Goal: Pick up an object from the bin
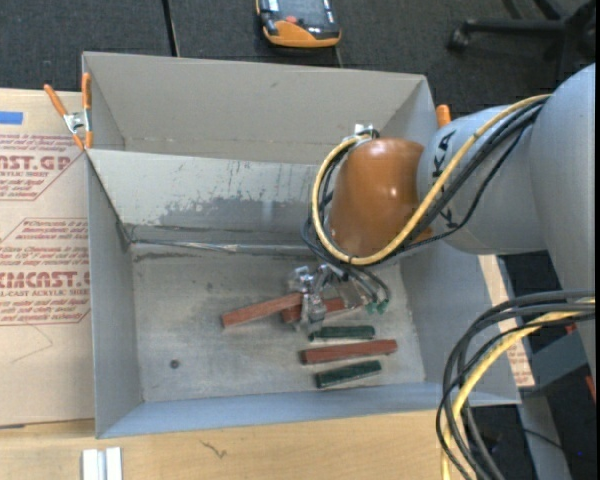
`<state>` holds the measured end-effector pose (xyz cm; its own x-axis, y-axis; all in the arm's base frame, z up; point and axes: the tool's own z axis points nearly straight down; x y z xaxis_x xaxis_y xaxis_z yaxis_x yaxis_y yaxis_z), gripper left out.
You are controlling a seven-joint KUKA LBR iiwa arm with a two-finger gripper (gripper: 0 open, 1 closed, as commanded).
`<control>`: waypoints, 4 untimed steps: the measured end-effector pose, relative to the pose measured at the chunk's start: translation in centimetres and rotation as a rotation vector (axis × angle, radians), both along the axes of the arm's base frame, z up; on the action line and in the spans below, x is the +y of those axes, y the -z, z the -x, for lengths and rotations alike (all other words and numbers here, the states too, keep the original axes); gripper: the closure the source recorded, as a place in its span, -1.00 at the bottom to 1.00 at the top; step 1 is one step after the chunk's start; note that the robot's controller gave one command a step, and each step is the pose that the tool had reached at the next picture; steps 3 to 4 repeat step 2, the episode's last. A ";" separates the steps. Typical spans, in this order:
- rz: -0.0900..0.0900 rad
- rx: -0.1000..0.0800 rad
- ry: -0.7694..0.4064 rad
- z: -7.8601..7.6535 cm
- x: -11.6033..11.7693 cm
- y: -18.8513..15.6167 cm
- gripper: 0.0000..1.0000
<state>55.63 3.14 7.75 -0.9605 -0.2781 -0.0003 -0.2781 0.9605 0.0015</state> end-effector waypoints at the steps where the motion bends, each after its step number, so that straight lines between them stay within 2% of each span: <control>1: 0.000 0.004 0.000 0.1 0.0 -0.8 1.00; 2: 0.001 0.001 -0.001 0.0 0.0 -2.6 1.00; 4: 0.001 0.001 -0.001 0.0 0.0 -2.6 1.00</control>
Offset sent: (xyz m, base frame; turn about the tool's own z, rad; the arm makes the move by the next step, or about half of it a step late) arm 0.0001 0.0002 0.0048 0.0000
